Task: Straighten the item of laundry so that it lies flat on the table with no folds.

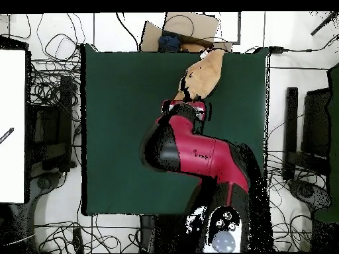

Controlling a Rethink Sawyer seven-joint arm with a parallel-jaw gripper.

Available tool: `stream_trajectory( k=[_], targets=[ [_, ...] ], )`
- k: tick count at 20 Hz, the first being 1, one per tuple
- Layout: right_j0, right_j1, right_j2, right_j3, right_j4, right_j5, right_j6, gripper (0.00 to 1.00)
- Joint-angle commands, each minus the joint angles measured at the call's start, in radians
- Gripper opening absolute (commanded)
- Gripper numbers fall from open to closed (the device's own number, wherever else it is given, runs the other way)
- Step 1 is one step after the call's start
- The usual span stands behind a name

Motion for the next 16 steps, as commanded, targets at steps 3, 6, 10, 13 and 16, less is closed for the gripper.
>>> stream_trajectory(
  k=[3,6,10,13,16],
  targets=[
    [0.113,0.035,-0.129,0.145,0.12,-0.051,0.328,0.0],
    [0.153,0.052,-0.161,0.155,0.153,-0.068,0.337,0.0],
    [0.196,0.074,-0.193,0.165,0.192,-0.094,0.347,0.0],
    [0.213,0.084,-0.204,0.171,0.215,-0.105,0.347,0.0],
    [0.239,0.094,-0.222,0.173,0.243,-0.106,0.343,0.0]
  ],
)
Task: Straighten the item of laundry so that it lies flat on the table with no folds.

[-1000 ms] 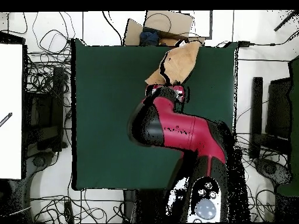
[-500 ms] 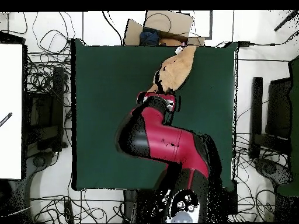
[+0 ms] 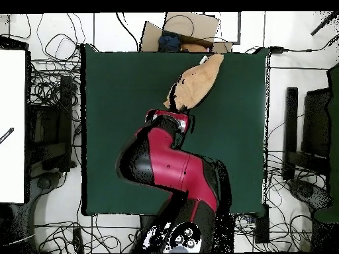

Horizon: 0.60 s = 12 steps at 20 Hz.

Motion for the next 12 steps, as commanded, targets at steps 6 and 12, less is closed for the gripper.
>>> stream_trajectory(
  k=[6,12],
  targets=[
    [0.12,0.068,-0.106,0.121,0.141,-0.034,0.308,0.0],
    [0.206,0.115,-0.156,0.133,0.225,-0.052,0.332,0.0]
  ],
)
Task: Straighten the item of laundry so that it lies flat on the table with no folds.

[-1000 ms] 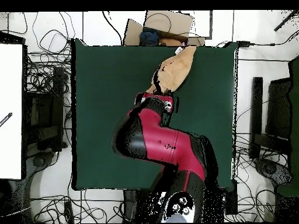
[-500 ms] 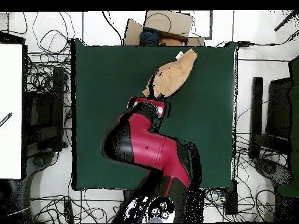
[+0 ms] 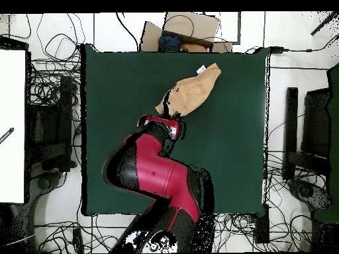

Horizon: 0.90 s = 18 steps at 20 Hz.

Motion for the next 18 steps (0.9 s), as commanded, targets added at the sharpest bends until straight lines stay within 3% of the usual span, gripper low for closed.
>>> stream_trajectory(
  k=[1,18],
  targets=[
    [0.085,0.073,-0.054,0.107,0.118,-0.044,0.333,0.0],
    [0.283,0.217,-0.17,0.1,0.34,-0.057,0.336,0.0]
  ],
)
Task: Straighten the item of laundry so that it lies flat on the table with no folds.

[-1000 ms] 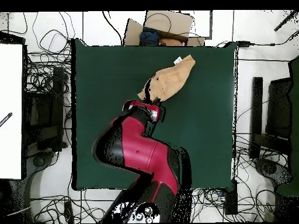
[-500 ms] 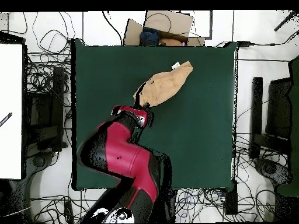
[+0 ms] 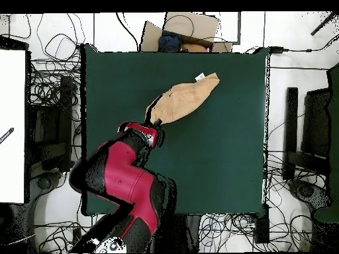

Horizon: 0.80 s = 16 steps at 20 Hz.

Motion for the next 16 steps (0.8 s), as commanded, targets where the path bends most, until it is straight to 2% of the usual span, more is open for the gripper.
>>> stream_trajectory(
  k=[1,16],
  targets=[
    [0.057,0.076,-0.024,0.086,0.109,-0.031,0.33,0.0],
    [0.262,0.237,-0.146,0.05,0.355,0.07,0.38,0.0]
  ],
)
